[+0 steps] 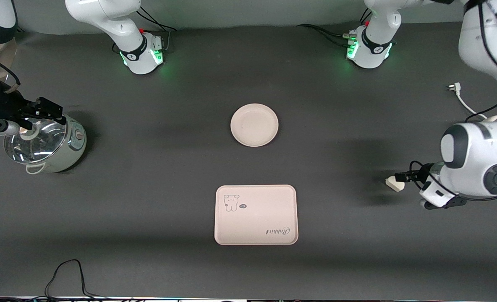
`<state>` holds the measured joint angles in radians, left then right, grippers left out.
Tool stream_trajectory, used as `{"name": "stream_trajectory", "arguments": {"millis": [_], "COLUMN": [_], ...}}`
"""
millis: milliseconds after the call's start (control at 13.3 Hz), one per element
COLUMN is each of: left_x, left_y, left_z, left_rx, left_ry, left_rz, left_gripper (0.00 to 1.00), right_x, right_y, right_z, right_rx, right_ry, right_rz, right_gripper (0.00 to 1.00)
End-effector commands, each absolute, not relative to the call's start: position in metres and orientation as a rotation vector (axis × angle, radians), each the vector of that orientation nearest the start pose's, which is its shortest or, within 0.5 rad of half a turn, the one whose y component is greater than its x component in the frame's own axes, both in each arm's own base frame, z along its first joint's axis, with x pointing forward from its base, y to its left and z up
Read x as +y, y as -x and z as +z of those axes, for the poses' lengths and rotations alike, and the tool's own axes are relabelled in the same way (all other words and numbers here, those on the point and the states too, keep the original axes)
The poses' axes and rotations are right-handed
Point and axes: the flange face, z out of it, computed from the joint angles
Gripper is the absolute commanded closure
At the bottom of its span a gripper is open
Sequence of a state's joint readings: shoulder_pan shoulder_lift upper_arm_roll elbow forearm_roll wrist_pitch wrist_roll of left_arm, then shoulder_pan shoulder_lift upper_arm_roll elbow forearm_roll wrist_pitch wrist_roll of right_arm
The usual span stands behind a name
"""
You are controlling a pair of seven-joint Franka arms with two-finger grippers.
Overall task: Place bun in plate and plate on tray
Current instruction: 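Lower the left gripper over the bun and close on it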
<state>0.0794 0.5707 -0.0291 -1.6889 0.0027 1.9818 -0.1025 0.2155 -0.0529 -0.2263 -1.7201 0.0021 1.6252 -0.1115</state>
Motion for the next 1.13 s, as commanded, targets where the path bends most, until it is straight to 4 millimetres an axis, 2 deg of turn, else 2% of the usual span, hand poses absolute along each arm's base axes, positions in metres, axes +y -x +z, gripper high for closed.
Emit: {"name": "stream_trajectory", "arguments": {"millis": [0, 226, 376, 452, 828, 978, 1054], "left_x": [0.045, 0.043, 0.031, 0.027, 0.028, 0.028, 0.027], "left_y": [-0.647, -0.651, -0.653, -0.655, -0.649, -0.646, -0.645], "left_z": [0.232, 0.214, 0.208, 0.205, 0.183, 0.180, 0.180], "left_rx": [-0.361, -0.410, -0.542, -0.547, -0.550, -0.545, -0.542], "left_ry": [3.108, 3.107, 3.104, 3.107, 3.104, 3.103, 3.102], "left_rz": [0.394, 0.376, 0.386, 0.376, 0.387, 0.399, 0.404], "left_gripper": [0.01, 0.01, 0.01, 0.01, 0.02, 0.07, 0.14], "right_x": [-0.003, -0.004, -0.004, -0.004, -0.004, -0.004, -0.004], "right_y": [-0.538, -0.538, -0.538, -0.539, -0.539, -0.539, -0.539], "right_z": [0.586, 0.585, 0.582, 0.581, 0.581, 0.581, 0.580], "right_rx": [-0.136, -0.136, -0.142, -0.142, -0.145, -0.145, -0.145], "right_ry": [3.115, 3.117, 3.135, 3.135, 3.136, 3.136, 3.135], "right_rz": [0.049, 0.051, 0.065, 0.065, 0.065, 0.065, 0.070], "right_gripper": [0.00, 0.00, 0.00, 0.00, 0.00, 0.00, 0.00]}}
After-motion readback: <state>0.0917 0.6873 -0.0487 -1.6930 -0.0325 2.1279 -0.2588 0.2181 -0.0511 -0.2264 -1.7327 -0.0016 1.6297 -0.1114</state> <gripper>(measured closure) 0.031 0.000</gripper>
